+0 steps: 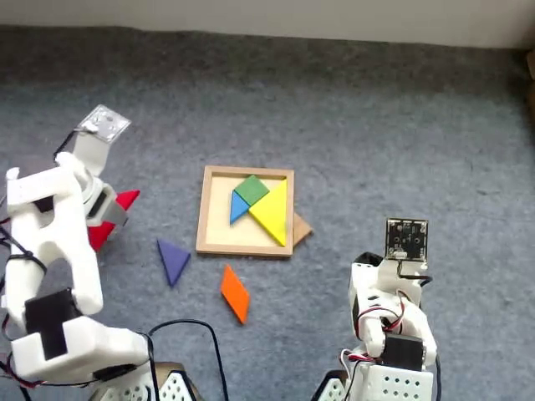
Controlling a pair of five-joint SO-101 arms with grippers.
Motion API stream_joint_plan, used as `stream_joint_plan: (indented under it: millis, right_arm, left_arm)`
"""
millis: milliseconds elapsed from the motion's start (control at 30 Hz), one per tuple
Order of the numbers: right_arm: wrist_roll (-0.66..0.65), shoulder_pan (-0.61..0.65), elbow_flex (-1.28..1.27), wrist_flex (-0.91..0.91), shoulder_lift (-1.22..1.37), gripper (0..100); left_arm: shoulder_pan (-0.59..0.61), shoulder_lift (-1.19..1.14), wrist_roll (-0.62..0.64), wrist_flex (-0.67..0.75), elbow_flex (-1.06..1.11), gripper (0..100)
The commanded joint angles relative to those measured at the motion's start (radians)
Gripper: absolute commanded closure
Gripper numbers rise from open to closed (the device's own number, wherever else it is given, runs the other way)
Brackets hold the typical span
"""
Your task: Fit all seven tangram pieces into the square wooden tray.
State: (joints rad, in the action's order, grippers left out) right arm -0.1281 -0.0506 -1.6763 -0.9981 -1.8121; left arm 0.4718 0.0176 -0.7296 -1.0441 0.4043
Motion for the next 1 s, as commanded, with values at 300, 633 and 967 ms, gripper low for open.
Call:
stream_joint_plan:
  millis: [300,633,967]
  right_arm:
    - [0.002,-0.012,-0.143,0.001,-0.004,97.4]
    - [0.002,-0.013,-0.143,-0.001,-0.004,97.4]
    - [0.002,-0.013,-0.143,-0.002,-0.004,97.4]
  left_arm:
    - [-0.360,0.124,0.028,-0.058,-0.015,77]
    - [-0.621,0.122,-0.124,-0.054,-0.015,77]
    - [-0.717,0.119,-0.290,-0.054,-0.008,77]
